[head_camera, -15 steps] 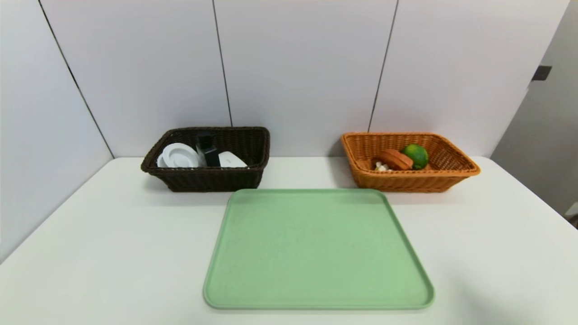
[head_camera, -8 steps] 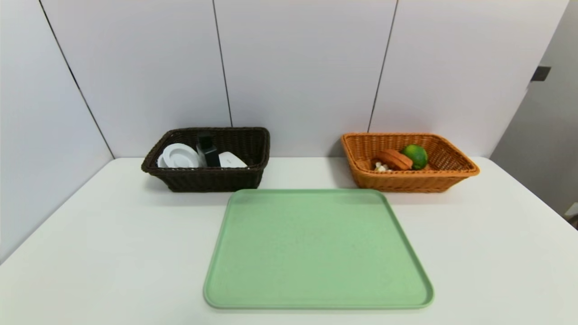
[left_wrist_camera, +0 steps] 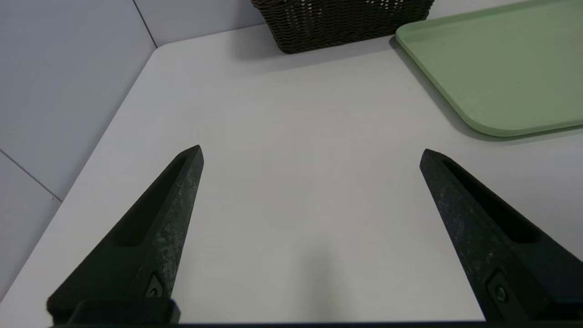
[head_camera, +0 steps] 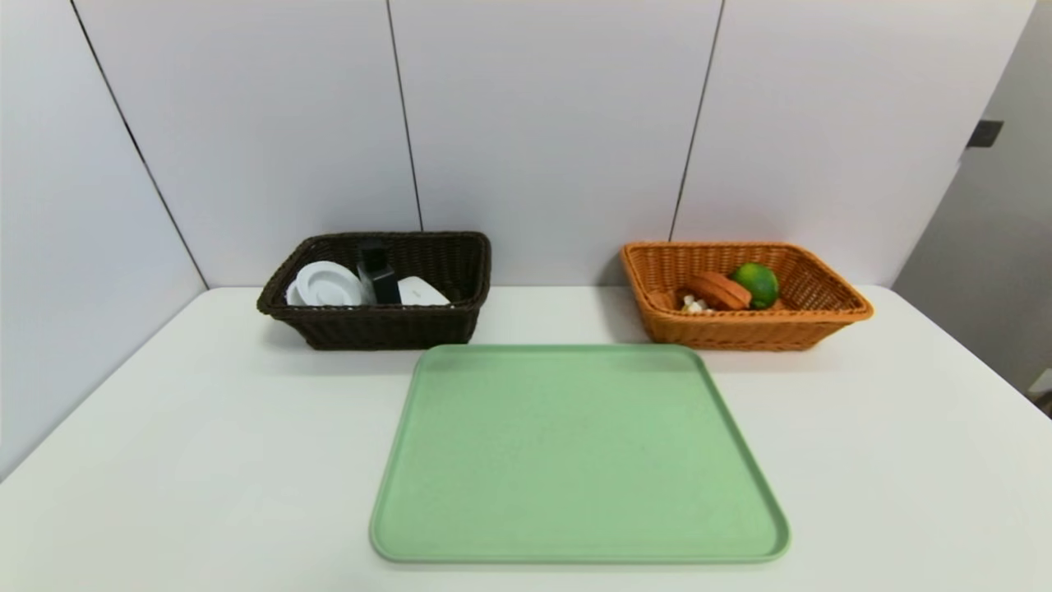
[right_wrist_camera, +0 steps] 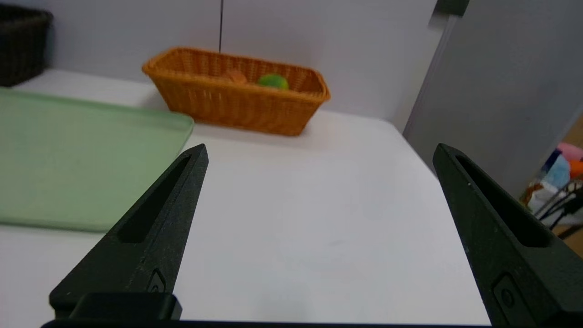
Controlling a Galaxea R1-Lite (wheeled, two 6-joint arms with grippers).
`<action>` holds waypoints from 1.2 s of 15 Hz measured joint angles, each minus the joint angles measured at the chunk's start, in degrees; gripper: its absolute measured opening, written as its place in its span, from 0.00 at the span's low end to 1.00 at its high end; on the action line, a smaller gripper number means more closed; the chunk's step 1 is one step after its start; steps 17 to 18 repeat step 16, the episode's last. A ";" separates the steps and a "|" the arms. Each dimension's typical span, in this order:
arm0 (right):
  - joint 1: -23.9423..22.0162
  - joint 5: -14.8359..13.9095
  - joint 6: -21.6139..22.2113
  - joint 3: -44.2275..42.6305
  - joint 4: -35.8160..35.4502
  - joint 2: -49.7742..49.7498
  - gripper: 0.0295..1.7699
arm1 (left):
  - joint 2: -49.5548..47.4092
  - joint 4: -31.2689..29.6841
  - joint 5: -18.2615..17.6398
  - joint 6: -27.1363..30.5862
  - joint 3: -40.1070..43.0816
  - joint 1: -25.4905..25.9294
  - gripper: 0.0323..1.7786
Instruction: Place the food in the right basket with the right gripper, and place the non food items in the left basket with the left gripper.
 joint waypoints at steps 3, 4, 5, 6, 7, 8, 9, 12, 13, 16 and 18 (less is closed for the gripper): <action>-0.06 2.47 0.11 1.88 0.20 -0.38 0.96 | -0.02 -6.80 0.74 -0.68 5.33 0.00 0.95; -0.06 4.82 0.83 2.16 5.81 -0.40 0.96 | 0.00 -4.10 1.13 -2.17 5.52 -0.02 0.95; -0.06 5.69 1.88 2.16 9.16 -0.43 0.96 | 0.00 -2.86 1.21 -3.49 5.66 -0.02 0.95; -0.09 5.56 3.22 2.18 10.64 -0.45 0.96 | -0.02 -2.84 1.32 -4.60 5.72 -0.02 0.95; -0.04 5.01 4.74 2.18 10.78 -0.45 0.96 | -0.02 -2.82 1.43 -6.25 5.85 0.00 0.95; -0.06 4.49 6.47 2.21 10.89 -0.45 0.96 | 0.00 -2.82 2.17 -8.18 5.90 -0.02 0.95; -0.09 4.38 6.69 2.21 10.86 -0.45 0.96 | 0.00 -2.78 3.55 -9.83 5.96 -0.02 0.95; -0.09 3.71 6.28 2.21 10.92 -0.45 0.96 | -0.05 -3.83 5.17 -13.21 6.10 -0.02 0.95; -0.09 3.95 6.34 2.23 10.86 -0.45 0.96 | -0.02 -3.93 5.17 -13.26 6.18 -0.02 0.95; -0.06 3.44 9.16 2.23 10.86 -0.45 0.96 | -0.05 -3.96 5.17 -13.30 6.21 -0.02 0.95; -0.06 3.44 9.16 2.23 10.86 -0.45 0.96 | -0.05 -3.96 5.17 -13.30 6.21 -0.02 0.95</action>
